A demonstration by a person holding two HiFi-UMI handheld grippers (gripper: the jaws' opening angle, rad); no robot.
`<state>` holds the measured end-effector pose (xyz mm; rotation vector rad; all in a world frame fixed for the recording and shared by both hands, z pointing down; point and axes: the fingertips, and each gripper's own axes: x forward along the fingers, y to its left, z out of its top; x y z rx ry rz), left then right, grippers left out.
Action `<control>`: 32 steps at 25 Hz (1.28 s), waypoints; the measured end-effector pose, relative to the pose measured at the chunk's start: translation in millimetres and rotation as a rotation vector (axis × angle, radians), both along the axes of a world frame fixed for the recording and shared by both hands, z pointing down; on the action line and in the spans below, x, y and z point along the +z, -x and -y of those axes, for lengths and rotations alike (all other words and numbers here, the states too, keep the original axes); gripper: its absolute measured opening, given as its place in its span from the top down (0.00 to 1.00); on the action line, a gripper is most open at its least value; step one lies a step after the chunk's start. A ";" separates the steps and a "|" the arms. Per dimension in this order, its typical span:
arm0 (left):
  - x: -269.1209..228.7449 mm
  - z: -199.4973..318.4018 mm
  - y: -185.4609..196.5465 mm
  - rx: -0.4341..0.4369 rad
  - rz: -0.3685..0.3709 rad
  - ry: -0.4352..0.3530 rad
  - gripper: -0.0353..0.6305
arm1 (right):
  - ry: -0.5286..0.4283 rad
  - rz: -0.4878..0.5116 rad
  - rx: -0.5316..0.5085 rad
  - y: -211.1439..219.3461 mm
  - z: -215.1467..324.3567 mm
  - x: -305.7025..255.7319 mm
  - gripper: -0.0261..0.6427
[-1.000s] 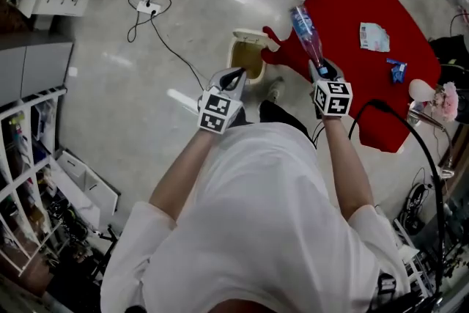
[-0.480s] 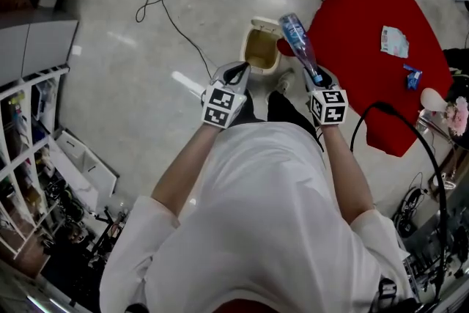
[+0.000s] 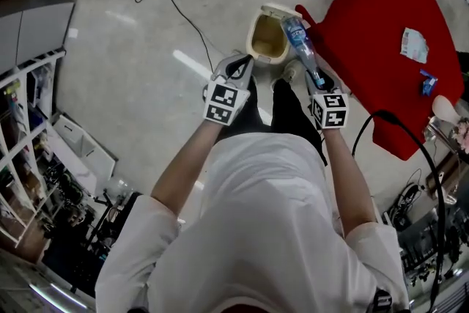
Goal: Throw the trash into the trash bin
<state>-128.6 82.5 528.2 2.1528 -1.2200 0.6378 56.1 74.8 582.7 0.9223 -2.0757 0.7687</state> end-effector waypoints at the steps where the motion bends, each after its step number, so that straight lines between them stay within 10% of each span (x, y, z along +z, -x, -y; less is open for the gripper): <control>1: 7.1 -0.6 0.4 0.001 0.001 0.003 0.94 | 0.007 -0.003 -0.007 2.1 -1.9 8.7 0.75; 32: 267.2 3.0 7.2 -0.011 0.019 0.111 0.94 | 0.259 -0.145 -0.076 45.8 -24.4 341.2 0.75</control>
